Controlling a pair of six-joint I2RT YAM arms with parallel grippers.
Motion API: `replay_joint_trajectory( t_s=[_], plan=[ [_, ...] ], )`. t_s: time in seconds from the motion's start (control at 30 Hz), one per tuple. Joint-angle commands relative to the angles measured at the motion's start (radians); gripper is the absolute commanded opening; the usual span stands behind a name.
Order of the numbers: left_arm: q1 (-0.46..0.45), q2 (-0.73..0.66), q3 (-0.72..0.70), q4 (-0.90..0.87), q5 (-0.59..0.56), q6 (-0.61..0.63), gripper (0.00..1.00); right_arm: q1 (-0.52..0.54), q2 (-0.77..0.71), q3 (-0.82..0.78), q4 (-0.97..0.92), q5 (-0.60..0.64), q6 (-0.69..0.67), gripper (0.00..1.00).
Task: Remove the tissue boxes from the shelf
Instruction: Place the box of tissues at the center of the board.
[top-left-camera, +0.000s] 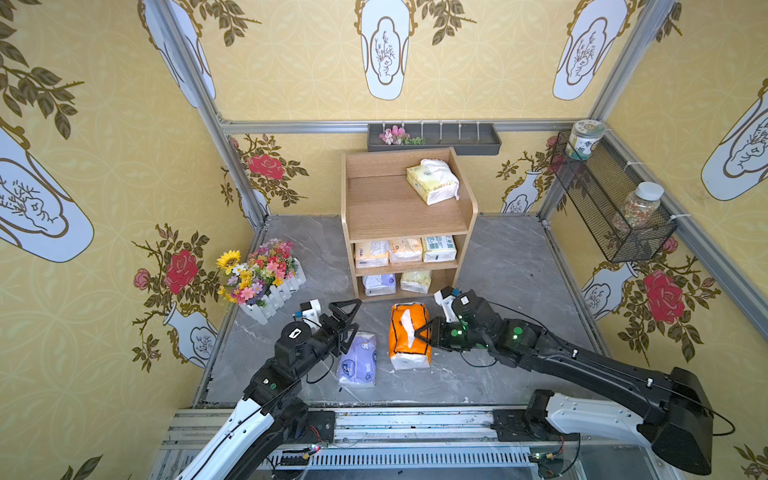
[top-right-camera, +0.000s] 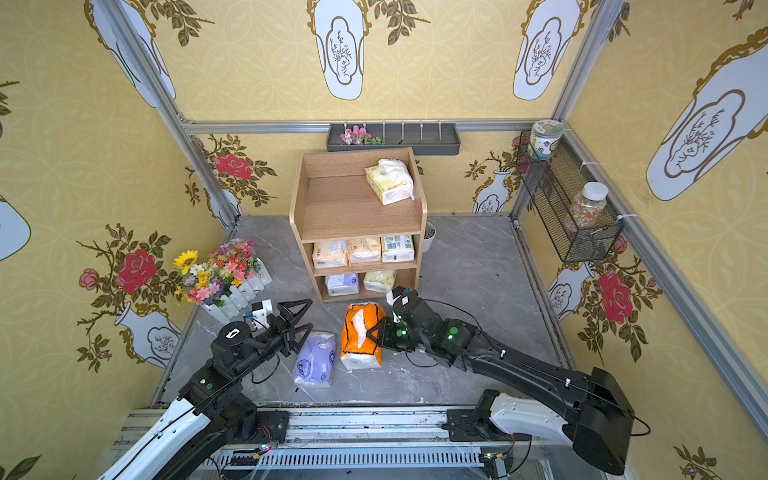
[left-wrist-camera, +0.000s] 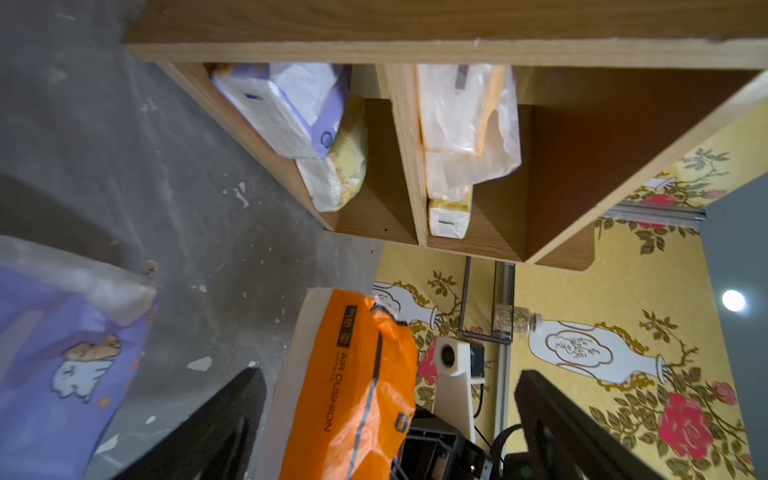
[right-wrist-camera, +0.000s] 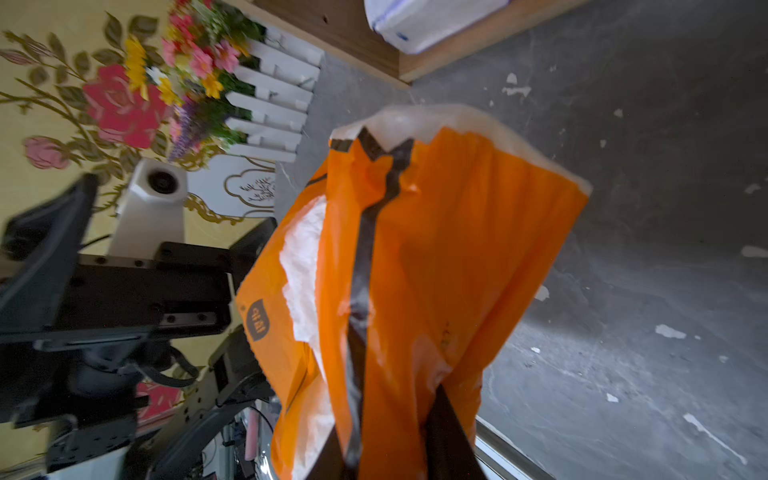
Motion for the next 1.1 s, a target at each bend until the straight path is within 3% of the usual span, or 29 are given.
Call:
replay_joint_trajectory(
  t_s=[0.0, 0.3, 0.5, 0.67, 1.07],
  plan=[
    [0.0, 0.018, 0.032, -0.107, -0.066, 0.03, 1.0, 0.03, 0.06, -0.038, 0.118, 0.014, 0.021, 0.23],
    [0.0, 0.041, 0.059, -0.101, -0.072, 0.042, 1.0, 0.017, 0.171, -0.197, 0.437, 0.019, 0.122, 0.24],
    [0.0, 0.039, 0.059, -0.096, -0.061, 0.042, 1.0, 0.022, 0.304, -0.207, 0.598, -0.072, 0.144, 0.24],
    [0.0, 0.021, 0.056, -0.104, -0.064, 0.038, 1.0, 0.032, 0.348, -0.205, 0.617, -0.112, 0.135, 0.24],
    [0.0, 0.033, 0.056, -0.091, -0.058, 0.034, 1.0, 0.033, 0.295, -0.275, 0.583, -0.123, 0.118, 0.24]
  ],
)
